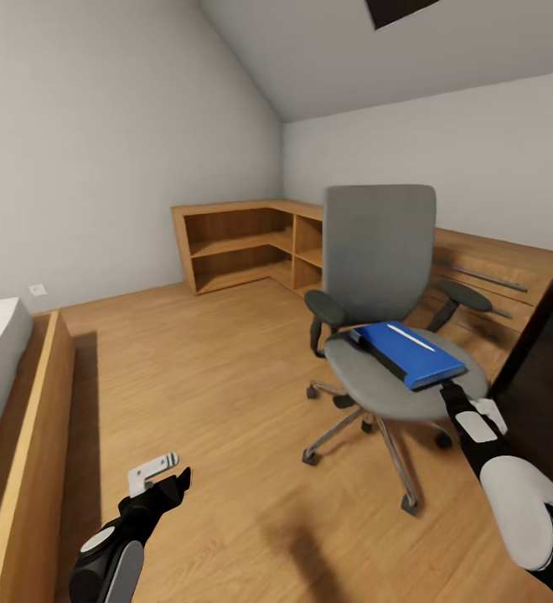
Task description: In the bedroom, organize the workspace by keeping the computer under the desk, ensuring the monitor is on the desk, placing the keyboard on the desk next to the monitor, placing the mouse on the desk next to the keyboard, moving the folder from the swivel chair onto the desk next to the mouse, stacking the notebook on top of the folder with the pen on top of the notebook, and positioning the swivel chair next to the desk.
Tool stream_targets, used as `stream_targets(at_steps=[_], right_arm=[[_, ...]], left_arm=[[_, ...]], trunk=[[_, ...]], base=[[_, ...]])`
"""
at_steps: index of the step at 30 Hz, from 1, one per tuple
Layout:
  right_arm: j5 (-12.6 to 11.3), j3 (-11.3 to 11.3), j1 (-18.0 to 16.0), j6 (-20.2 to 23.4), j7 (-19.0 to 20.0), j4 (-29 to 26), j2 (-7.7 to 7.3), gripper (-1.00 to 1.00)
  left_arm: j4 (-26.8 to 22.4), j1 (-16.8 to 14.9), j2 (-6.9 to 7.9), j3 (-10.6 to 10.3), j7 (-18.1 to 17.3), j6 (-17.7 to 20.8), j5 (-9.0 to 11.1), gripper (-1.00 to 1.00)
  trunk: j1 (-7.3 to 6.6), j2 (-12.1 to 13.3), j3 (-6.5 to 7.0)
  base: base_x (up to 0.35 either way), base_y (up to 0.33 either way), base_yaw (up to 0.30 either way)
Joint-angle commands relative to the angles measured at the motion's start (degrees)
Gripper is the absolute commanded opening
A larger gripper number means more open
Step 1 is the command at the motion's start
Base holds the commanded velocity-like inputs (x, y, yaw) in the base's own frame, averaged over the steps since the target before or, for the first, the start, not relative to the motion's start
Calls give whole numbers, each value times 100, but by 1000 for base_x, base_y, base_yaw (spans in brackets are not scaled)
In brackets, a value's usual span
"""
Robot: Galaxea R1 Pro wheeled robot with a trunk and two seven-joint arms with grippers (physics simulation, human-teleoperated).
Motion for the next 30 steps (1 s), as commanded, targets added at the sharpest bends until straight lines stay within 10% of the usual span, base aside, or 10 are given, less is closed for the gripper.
stream_targets(at_steps=[1,30], right_arm=[[-114,76,-5,-14,21,-4,2,100],[-100,76,-5,-14,475,26,-4,100]], left_arm=[[-3,-5,-4,-1,38,22,60,100],[174,-6,-6,-62,55,30,65,100]], trunk=[[0,-2,-4],[0,-2,-4]], base=[[176,0,223],[125,0,-15]])
